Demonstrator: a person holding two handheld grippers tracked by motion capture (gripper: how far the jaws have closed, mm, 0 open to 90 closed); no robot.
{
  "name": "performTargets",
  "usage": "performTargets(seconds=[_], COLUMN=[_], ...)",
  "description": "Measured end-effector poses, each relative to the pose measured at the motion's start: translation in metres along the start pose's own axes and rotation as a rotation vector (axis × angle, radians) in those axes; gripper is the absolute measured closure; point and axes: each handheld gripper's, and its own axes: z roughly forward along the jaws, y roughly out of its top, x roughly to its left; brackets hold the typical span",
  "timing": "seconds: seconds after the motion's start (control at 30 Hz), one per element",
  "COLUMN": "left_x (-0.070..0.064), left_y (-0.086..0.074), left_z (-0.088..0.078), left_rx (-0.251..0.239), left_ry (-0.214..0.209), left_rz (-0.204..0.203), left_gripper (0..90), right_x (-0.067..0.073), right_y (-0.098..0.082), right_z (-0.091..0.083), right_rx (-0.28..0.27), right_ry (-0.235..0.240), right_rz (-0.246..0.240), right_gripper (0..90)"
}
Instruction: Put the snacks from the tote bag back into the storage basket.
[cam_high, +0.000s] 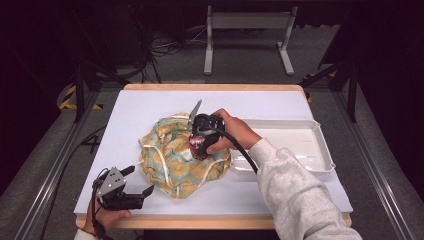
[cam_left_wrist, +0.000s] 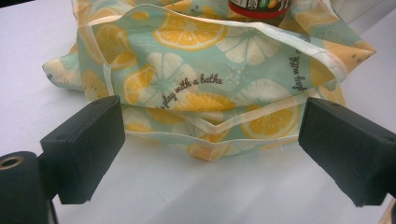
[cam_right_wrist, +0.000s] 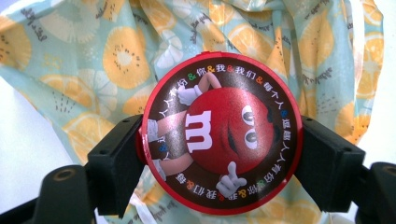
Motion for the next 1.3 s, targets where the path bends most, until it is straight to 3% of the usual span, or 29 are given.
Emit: performTargets(seconds=[0.57,1.3], left_x=[0.0,0.0], left_y=[0.001,0.002], left_z=[-0.002,-0.001], left_rx=[-0.004,-0.007], left_ry=[0.009,0.004], left_rz=[0.001,0.001], left_gripper=[7.7,7.7], right_x=[0.001,-0.004], right_y=[-0.005,-0.029], right_z=[-0.02,-0.054], right_rx=[-0.018,-0.021], right_ry=[-0.025,-0.061], right_rz=[0.012,0.045], right_gripper=[23.6,23.6])
